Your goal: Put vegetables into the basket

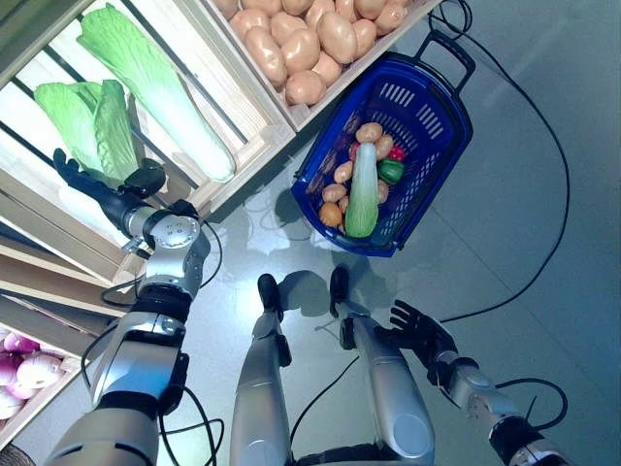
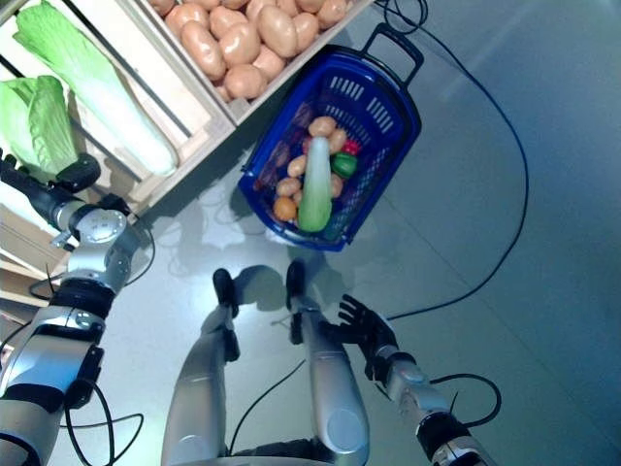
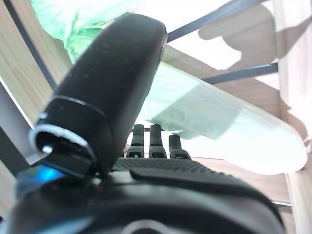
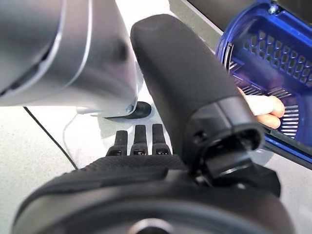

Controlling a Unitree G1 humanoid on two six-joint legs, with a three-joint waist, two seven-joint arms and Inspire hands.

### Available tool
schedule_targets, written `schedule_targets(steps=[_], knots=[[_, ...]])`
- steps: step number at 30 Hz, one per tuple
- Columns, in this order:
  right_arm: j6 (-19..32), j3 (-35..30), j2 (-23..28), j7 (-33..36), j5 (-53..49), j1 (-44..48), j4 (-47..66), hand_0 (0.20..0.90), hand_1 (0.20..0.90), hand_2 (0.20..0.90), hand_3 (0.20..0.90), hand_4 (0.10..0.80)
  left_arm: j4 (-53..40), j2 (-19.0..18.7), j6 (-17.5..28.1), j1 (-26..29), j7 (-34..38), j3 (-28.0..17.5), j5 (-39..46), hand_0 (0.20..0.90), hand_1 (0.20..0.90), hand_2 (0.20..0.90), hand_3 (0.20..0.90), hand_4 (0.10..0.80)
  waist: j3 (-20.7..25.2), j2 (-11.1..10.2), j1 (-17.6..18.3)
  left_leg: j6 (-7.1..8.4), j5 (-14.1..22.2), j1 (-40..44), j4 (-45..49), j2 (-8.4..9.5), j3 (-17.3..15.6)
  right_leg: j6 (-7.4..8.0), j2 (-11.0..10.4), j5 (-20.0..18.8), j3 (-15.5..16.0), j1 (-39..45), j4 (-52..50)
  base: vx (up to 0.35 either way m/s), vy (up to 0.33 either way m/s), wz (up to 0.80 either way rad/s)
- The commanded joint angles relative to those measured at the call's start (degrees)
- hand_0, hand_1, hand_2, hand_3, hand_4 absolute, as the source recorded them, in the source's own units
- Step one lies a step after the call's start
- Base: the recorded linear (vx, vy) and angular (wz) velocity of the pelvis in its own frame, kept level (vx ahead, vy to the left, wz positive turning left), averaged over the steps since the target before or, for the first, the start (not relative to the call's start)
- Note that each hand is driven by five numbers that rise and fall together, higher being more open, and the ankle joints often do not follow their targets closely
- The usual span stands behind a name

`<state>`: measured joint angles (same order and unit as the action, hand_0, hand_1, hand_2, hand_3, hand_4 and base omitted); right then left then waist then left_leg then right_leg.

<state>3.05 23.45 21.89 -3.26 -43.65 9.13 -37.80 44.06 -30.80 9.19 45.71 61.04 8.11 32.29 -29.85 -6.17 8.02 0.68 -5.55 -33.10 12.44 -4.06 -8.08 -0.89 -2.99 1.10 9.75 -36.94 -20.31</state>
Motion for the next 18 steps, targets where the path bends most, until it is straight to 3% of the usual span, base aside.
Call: schedule_targets(steps=[1,10,11,12,13,14,15,18], knots=[[1.1,0.7,0.8,2.3,-0.8,-3.0,4.0,0.9,0.9,0.9,0.9,0.8,0.8,1.2,1.5,0.8,2.2,-2.4,4.0,0.9,0.9,0.9,0.9,0.8,0.1,-1.8,-0.4,2.03,5.3,-4.6,8.7,0.21,0.4,1.09,0.9,2.1,-1.6,1.9,1.0,0.0,0.0,0.0],[0.3,0.8,0.4,3.7,-1.2,-2.2,4.3,0.9,0.9,0.9,0.9,0.8,2.1,2.7,-0.1,0.9,2.2,-2.2,6.3,0.9,0.9,0.9,0.9,0.8,0.1,-2.1,-0.5,2.0,5.0,-5.2,8.3,0.14,0.4,1.29,0.6,1.8,-1.3,1.4,1.2,0.0,0.0,0.0],[0.2,0.7,0.5,3.6,-1.2,-2.2,4.3,0.9,0.9,0.9,0.9,0.8,2.4,2.5,-0.5,1.1,2.5,-2.3,6.5,0.827,0.827,0.827,0.827,0.751,0.1,-2.2,-0.5,2.01,5.0,-5.2,8.3,0.09,0.3,1.3,0.6,1.7,-1.3,1.3,1.2,0.0,0.0,0.0],[0.0,0.7,0.5,3.6,-1.0,-2.2,4.4,0.9,0.9,0.9,0.9,0.8,3.0,2.4,-0.9,1.3,2.4,-2.3,6.8,0.665,0.665,0.665,0.665,0.643,0.1,-2.2,-0.4,2.0,5.0,-5.2,8.3,0.1,0.3,1.31,0.6,1.7,-1.4,1.3,1.1,0.0,0.0,0.0],[0.0,0.7,0.5,3.6,-1.0,-2.2,4.3,0.9,0.9,0.9,0.9,0.8,3.2,2.3,-1.1,1.4,2.3,-2.3,6.9,0.585,0.585,0.585,0.585,0.59,0.1,-2.2,-0.4,1.99,5.0,-5.2,8.3,0.11,0.2,1.32,0.6,1.7,-1.4,1.3,1.1,0.0,0.0,0.0],[0.1,0.7,0.6,3.7,-1.2,-2.1,4.1,0.9,0.9,0.9,0.9,0.8,4.1,2.0,-1.6,1.8,2.0,-2.3,7.0,0.418,0.418,0.418,0.418,0.478,0.1,-2.2,-0.3,1.96,4.9,-5.2,8.3,0.04,0.2,1.35,0.6,1.7,-1.4,1.2,1.1,0.0,0.0,0.0],[0.0,0.8,0.6,3.8,-1.3,-2.0,4.2,0.9,0.9,0.9,0.9,0.8,4.6,1.8,-1.8,2.0,1.8,-2.4,7.1,0.302,0.302,0.302,0.302,0.402,0.1,-2.3,-0.3,1.91,4.9,-5.2,8.3,0.0,0.1,1.36,0.6,1.7,-1.3,1.1,1.0,0.0,0.0,0.0],[0.1,0.8,0.9,3.6,-1.2,-2.1,3.9,0.9,0.9,0.9,0.9,0.8,6.2,0.9,-1.8,2.8,0.3,-2.2,7.9,0.3,0.3,0.3,0.3,0.4,0.1,-2.4,-0.2,1.89,5.1,-5.1,8.6,-0.02,0.0,1.34,0.6,1.8,-1.4,1.1,0.7,-0.002,0.01,0.0]])
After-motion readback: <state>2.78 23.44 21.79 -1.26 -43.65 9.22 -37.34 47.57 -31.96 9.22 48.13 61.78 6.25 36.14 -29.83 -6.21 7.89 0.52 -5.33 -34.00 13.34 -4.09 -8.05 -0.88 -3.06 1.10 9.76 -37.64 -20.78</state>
